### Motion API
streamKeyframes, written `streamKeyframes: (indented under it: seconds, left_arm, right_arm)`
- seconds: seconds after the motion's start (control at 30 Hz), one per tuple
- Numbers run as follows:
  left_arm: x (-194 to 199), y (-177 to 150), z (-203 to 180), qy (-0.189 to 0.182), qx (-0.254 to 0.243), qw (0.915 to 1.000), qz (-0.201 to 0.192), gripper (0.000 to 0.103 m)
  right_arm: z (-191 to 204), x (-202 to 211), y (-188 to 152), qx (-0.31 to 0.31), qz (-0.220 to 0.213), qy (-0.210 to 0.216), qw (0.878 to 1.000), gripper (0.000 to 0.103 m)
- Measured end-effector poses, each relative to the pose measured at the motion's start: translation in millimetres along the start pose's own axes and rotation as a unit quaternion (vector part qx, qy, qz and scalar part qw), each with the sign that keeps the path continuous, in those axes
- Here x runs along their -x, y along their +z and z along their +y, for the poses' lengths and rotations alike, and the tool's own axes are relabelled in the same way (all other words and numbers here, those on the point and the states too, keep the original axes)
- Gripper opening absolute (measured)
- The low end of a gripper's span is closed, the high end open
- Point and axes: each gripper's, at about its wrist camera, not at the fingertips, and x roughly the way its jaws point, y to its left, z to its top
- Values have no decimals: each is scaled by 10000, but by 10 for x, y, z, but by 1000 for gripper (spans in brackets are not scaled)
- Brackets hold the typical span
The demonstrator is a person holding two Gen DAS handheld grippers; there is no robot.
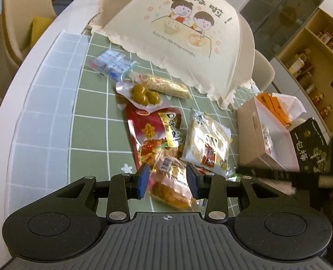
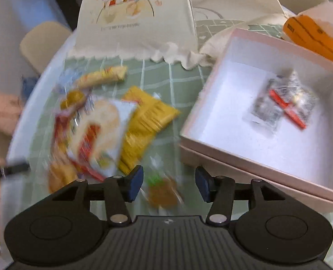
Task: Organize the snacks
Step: 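Move left tool to round cake packet while right tool moves toward lollipop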
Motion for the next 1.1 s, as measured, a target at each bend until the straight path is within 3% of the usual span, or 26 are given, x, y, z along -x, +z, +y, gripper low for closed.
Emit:
streamKeyframes:
  seconds: [0.13, 0.2, 0.27, 0.33, 0.43, 0.67, 0.77, 0.9, 0.97, 1.1]
  left_arm:
    - [0, -45, 25, 27, -7, 9999, 98, 41]
    - [-13, -80, 30, 61, -17, 9999, 158, 41]
    - [-29, -110, 29, 73, -20, 9997, 214, 41]
    - [-34, -133, 30, 42, -12, 9996, 262, 41]
    - [-24, -156, 56, 97, 66, 9994, 311, 41]
    - [-42, -155, 199, 266, 413, 9982, 332, 41]
    - [-55, -181, 149, 186, 319, 9984, 430, 41]
    - [-14, -254, 56, 220, 36, 9978, 617, 41]
    - [25, -300, 39, 406, -79, 9966, 709, 41]
    - [133, -358, 114, 853, 71, 9937, 724, 41]
  right_arm:
    - [281, -108, 90, -267, -131, 619, 9976, 56]
    - [523, -192, 128, 20, -153, 507, 9986, 62]
    - [754, -311, 142, 452, -180, 181, 9987, 76]
    - [892, -371, 133, 780, -238, -92, 9966, 80]
    - [981, -380, 87, 1034, -260, -292, 9939, 76]
    - [811, -150, -297, 968, 138, 55, 9952, 72]
    - [750, 16, -600, 962, 271, 208, 9948, 71]
    - [666, 231, -884, 978, 149, -2, 9951, 71]
    - [598, 312, -978, 879, 90, -13, 9961, 71]
    - [472, 429, -1154, 600, 6, 375, 9975, 71]
